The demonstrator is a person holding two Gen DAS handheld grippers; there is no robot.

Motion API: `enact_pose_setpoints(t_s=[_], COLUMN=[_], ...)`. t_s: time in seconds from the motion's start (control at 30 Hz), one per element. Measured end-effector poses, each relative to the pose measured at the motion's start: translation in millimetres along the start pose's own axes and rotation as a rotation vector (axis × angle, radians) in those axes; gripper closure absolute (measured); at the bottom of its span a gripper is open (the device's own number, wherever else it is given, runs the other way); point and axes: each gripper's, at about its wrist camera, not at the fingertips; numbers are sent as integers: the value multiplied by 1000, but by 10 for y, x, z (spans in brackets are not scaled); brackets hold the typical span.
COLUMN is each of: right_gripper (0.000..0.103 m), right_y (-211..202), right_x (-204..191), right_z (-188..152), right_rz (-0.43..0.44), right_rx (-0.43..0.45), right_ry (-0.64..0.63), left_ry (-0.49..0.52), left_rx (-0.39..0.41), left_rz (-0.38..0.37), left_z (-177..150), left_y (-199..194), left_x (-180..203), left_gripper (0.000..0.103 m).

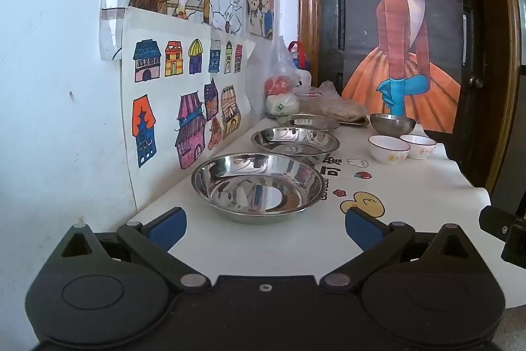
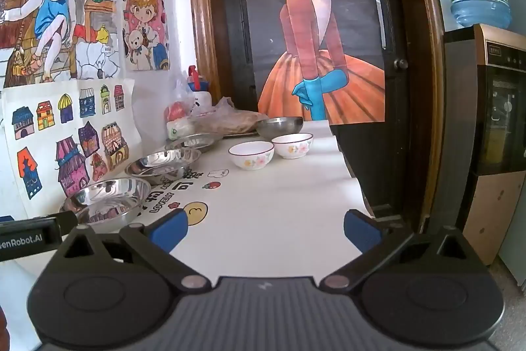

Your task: Organize plates and bowls

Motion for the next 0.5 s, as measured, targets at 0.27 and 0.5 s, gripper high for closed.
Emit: enact_pose_setpoints(t_s=[0.27, 0.5], right_gripper=[0, 0], right_y=[-3, 15], right_x=[-3, -11], right_z=[-5, 0], right_rz=[5, 1], right_rx=[7, 10], right_ry=[1, -5], left_ry=[-17, -21], left_rx=[-3, -6], left_rz=[14, 21], left_z=[-4, -5], left_y=[-2, 9], left_x=[-28, -36], left_gripper=[1, 1])
Point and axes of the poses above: each gripper's, at about its wrist camera, not at the fingertips, and y roughly the way its jaws point, x to its right, z to its top, and after that the axes turned 7 degrees about x, right-handed
